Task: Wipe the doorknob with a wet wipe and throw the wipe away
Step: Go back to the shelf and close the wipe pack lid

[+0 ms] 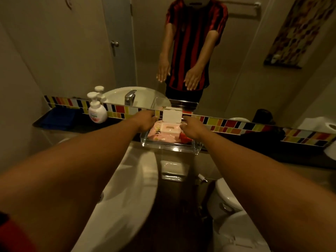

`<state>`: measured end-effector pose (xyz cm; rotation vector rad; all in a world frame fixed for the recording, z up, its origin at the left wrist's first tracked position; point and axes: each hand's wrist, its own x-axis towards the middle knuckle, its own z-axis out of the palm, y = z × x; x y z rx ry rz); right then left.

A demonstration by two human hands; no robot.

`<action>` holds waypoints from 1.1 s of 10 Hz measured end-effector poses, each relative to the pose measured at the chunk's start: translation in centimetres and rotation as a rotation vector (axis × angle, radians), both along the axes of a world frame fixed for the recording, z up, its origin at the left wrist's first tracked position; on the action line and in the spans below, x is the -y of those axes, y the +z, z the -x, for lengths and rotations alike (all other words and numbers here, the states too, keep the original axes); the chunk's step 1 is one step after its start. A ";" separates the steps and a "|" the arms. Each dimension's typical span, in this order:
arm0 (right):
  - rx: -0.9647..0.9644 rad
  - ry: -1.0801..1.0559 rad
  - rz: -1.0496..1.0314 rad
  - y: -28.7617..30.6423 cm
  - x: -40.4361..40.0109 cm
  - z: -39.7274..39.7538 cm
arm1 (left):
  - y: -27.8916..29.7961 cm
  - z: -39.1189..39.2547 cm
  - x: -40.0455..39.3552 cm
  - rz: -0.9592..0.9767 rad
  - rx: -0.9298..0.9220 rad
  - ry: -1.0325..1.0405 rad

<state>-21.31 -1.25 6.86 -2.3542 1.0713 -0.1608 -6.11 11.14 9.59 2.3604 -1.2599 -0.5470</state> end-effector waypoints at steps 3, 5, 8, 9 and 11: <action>0.166 -0.285 -0.290 -6.0 7.0 -5.9 | -5.3 -5.1 9.5 -0.025 -0.191 0.128; 0.415 -0.490 -0.600 -8.4 9.4 -8.5 | -10.1 -7.5 13.1 0.217 -0.640 0.280; 0.561 -0.501 -0.592 -8.9 9.0 -8.0 | -11.2 -6.7 12.6 0.322 -0.615 0.279; 0.463 -0.409 -0.496 -9.6 8.8 -7.3 | -11.9 -6.3 12.0 0.290 -0.499 0.210; 0.291 -0.253 -0.356 -10.3 8.8 -6.4 | -13.7 -6.1 11.5 0.197 -0.397 0.154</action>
